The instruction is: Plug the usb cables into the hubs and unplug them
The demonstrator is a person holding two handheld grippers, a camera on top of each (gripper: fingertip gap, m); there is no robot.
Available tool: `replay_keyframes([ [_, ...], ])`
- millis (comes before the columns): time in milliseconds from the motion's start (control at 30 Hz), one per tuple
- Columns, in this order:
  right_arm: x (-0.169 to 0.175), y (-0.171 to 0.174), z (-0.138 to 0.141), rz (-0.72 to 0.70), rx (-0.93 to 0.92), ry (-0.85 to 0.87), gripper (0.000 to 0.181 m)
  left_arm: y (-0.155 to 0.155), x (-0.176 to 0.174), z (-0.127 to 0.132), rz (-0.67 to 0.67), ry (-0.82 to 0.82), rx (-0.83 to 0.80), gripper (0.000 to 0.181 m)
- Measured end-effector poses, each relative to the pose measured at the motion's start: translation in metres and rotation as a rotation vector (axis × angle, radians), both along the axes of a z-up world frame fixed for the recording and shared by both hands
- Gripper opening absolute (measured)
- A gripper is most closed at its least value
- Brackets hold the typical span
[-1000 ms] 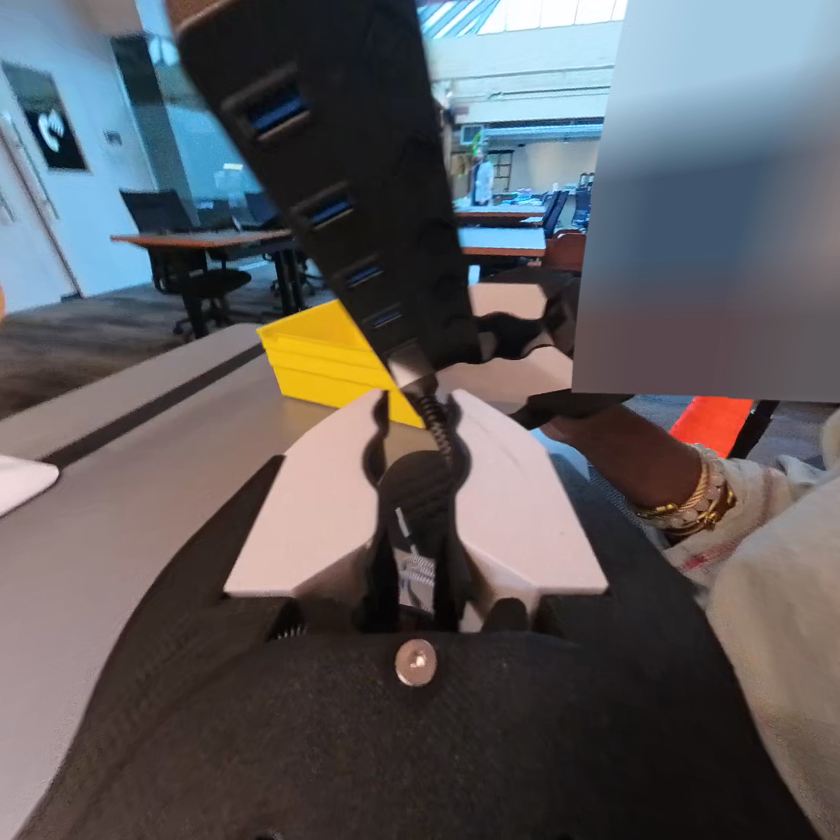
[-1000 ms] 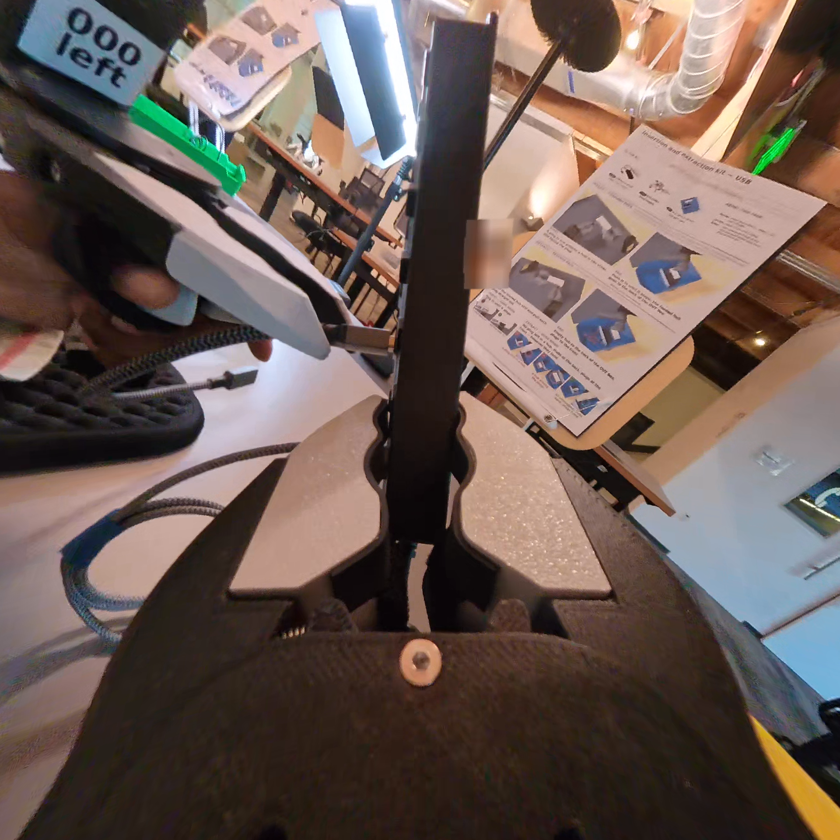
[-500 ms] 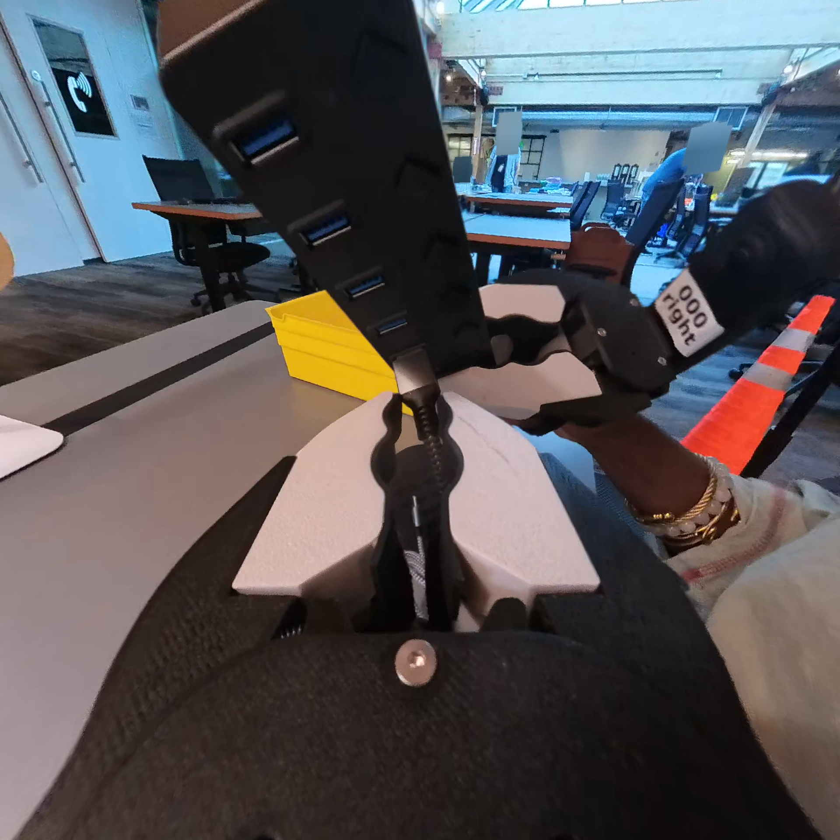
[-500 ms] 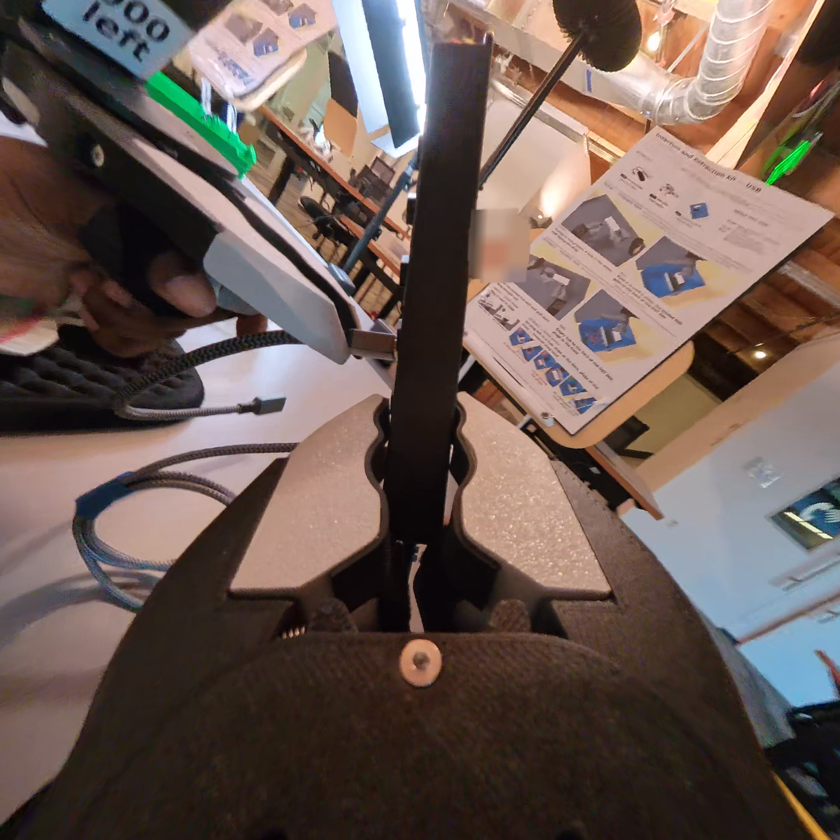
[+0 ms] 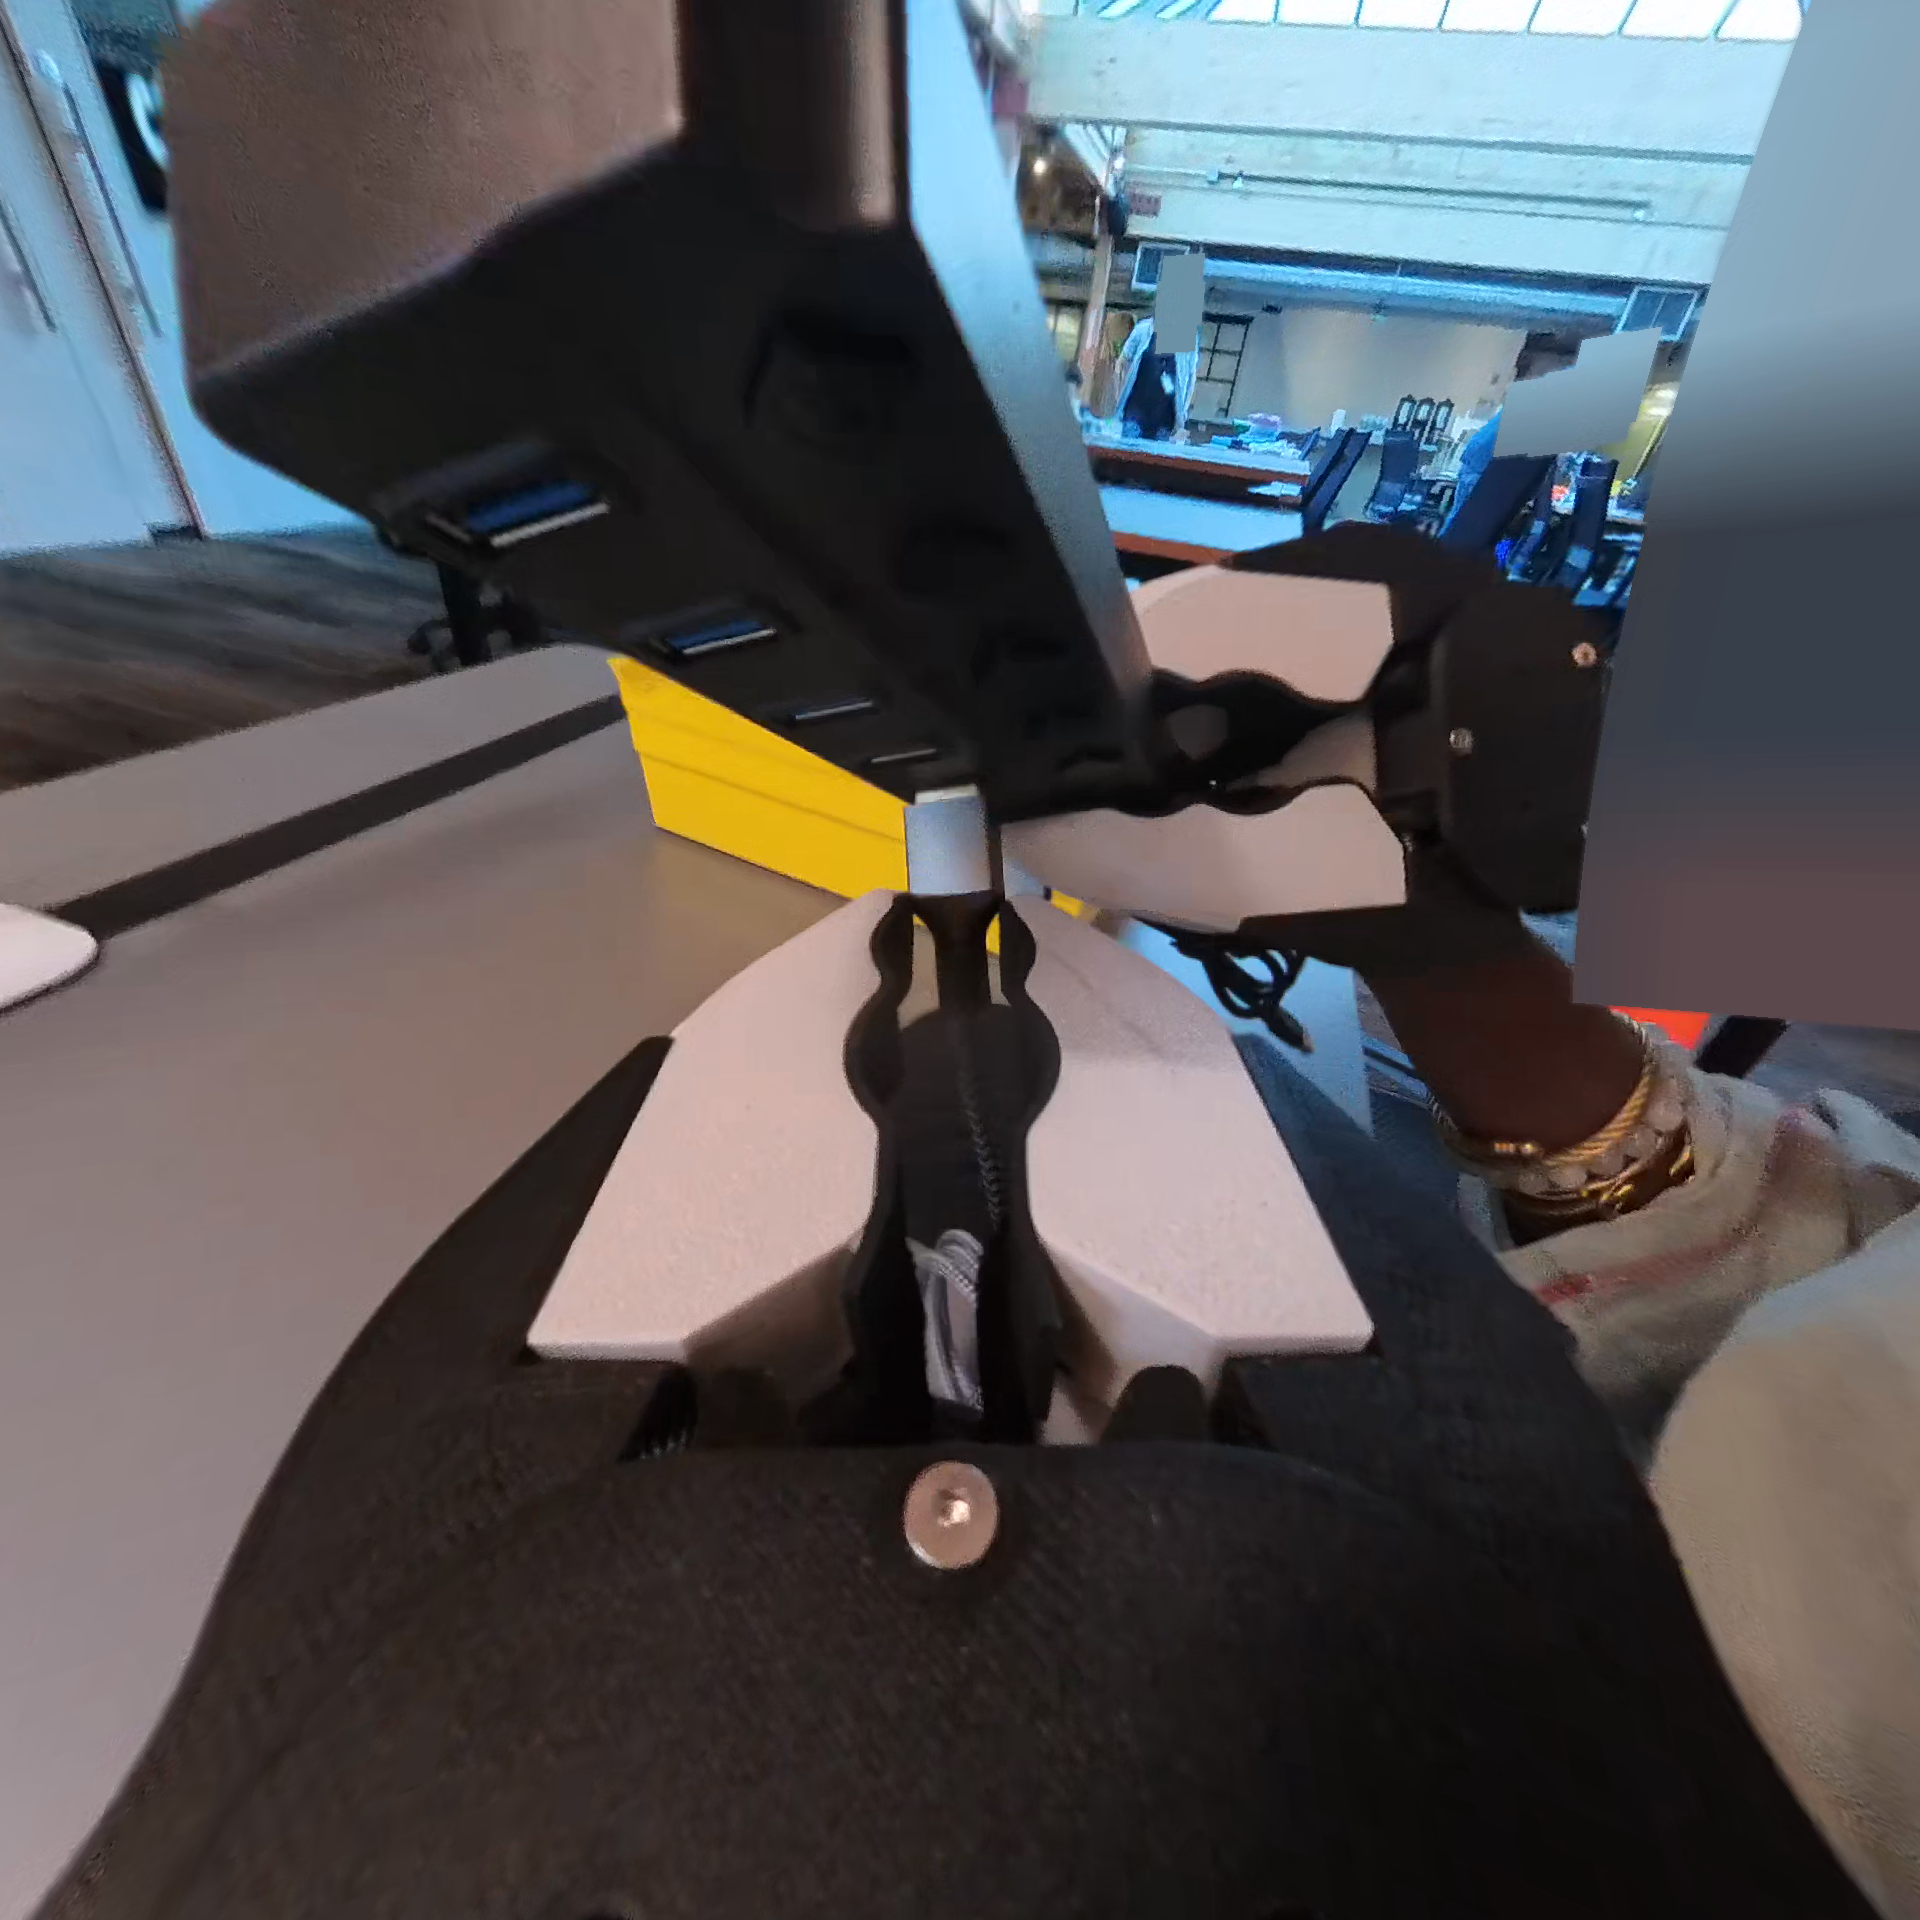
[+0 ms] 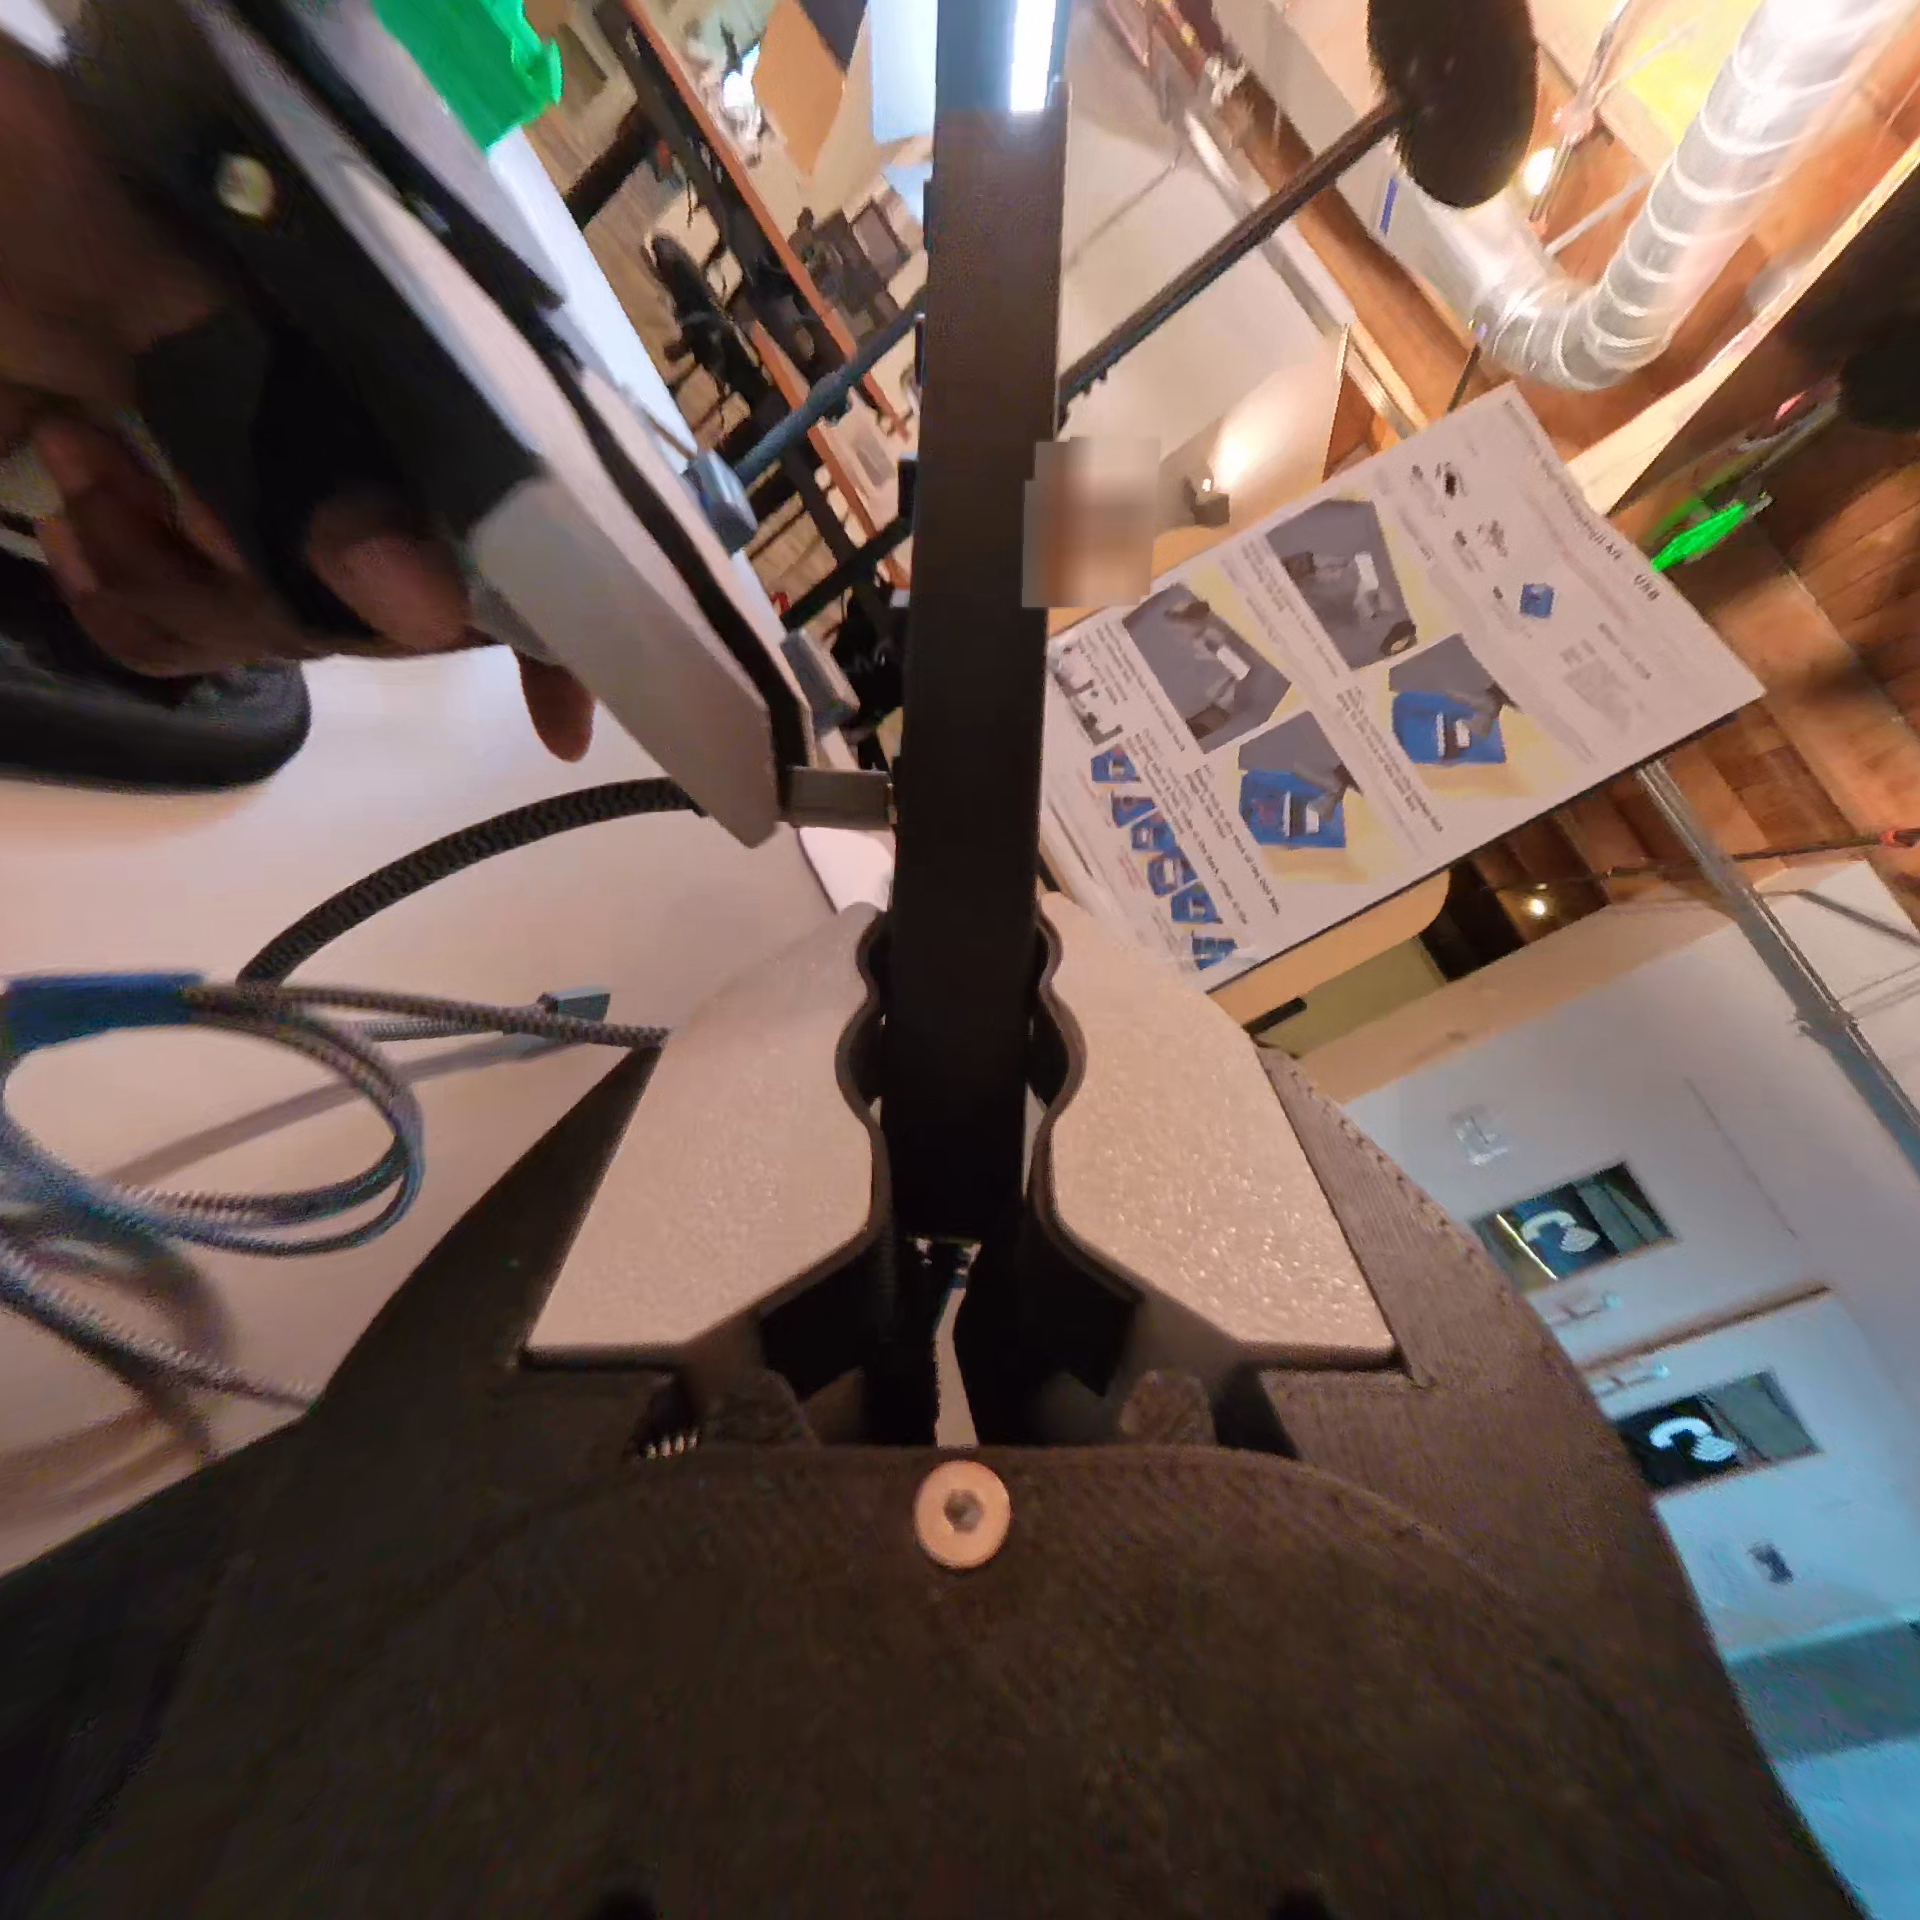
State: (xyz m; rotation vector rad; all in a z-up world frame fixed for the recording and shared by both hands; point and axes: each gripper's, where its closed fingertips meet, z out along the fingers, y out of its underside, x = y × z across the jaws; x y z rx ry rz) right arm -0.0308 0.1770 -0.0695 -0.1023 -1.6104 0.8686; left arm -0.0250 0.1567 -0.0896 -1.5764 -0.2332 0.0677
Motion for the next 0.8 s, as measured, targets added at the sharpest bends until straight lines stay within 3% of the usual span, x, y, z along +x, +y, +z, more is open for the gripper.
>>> replay_keyframes([
  [100, -0.012, 0.020, 0.031, -0.048, -0.065, 0.051, 0.024, -0.010, 0.005, 0.024, -0.004, 0.060, 0.132, 0.039],
  [233, -0.021, 0.086, 0.108, -0.188, -0.227, 0.214, 0.024, -0.045, -0.013, 0.039, 0.201, 0.209, 0.270, 0.044],
  [367, -0.012, 0.168, 0.190, -0.417, -0.341, 0.427, 0.024, -0.068, -0.025, 0.025, 0.302, 0.213, 0.299, 0.043],
  [467, 0.002, 0.216, 0.234, -0.521, -0.401, 0.600, 0.024, -0.072, -0.029, 0.006, 0.320, 0.181, 0.284, 0.043],
  [600, -0.002, 0.256, 0.242, -0.576, -0.302, 0.643, 0.024, -0.073, -0.030, -0.011, 0.322, 0.139, 0.291, 0.043],
  [800, -0.046, 0.294, 0.198, -0.502, 0.065, 0.410, 0.024, -0.074, -0.031, -0.013, 0.325, 0.149, 0.273, 0.042],
])
